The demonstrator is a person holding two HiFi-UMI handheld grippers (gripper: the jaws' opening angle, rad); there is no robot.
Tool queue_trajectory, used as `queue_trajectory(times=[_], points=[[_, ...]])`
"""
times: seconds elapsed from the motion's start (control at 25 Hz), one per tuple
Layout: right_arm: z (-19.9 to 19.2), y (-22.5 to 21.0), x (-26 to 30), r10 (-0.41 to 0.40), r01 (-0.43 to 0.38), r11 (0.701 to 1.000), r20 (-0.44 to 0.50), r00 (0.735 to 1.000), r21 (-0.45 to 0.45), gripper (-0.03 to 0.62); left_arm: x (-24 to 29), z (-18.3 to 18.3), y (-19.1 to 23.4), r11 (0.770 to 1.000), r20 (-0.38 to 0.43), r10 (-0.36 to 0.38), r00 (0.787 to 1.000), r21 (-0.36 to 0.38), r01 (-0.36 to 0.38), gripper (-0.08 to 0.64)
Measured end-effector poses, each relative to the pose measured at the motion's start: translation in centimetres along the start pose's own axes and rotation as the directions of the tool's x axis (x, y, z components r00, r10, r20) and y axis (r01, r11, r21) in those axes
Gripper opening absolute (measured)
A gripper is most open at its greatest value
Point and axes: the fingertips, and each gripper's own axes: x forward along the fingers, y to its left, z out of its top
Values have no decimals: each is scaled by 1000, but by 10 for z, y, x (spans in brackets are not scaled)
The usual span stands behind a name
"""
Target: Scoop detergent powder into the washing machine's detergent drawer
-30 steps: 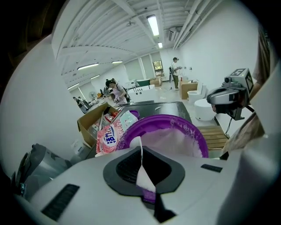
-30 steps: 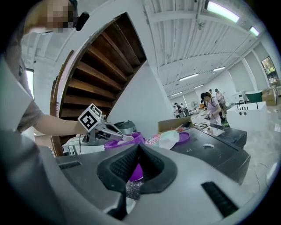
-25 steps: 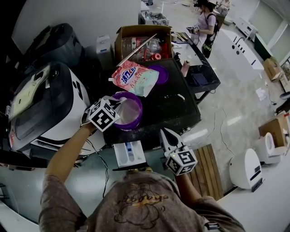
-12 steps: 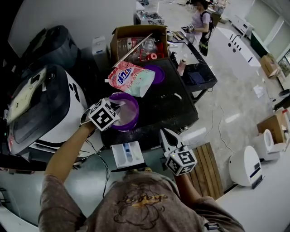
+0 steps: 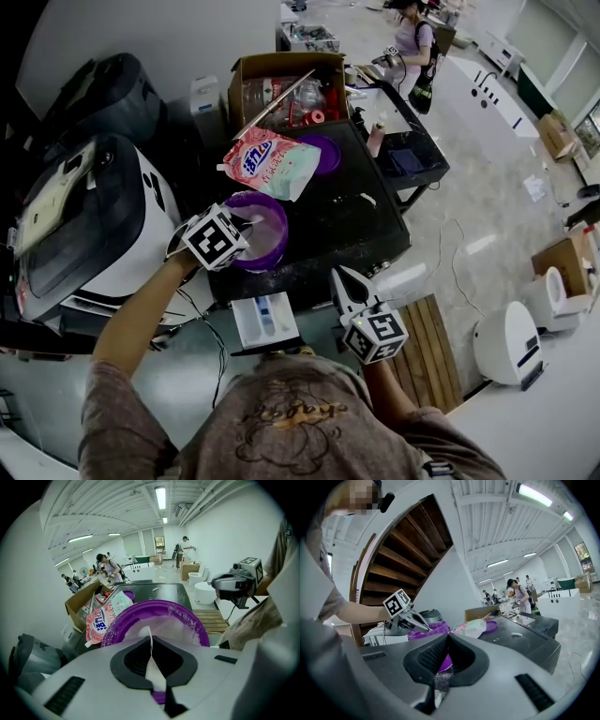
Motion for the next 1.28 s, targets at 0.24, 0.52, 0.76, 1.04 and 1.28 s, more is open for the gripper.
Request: queue_trajectory(times=[0.24,0.52,0.76,1.04,1.28], points=[[0,0,0,-5,5,1000,0,1000,5,3,-1,4,-9,999,1,-50,999,-4,50,25],[-1,2,0,-12,12,1000,-5,1000,-1,2,-2,5,-15,997,-2,-83,997,-3,83,25],[-1,2,1,-16,16,1000,-5,1000,3,2,-3,7,-23,991,2,-134,991,-14,134,25],[0,1,2,-19,19,1000,-6,1000,4,3,-6,9,-34,981,6,-192,981,-26,192,25],[1,0,5,-18,18,1000,-12,1000,-4,2,-8,10,-40,971,1,-238,971,-34,238,25]])
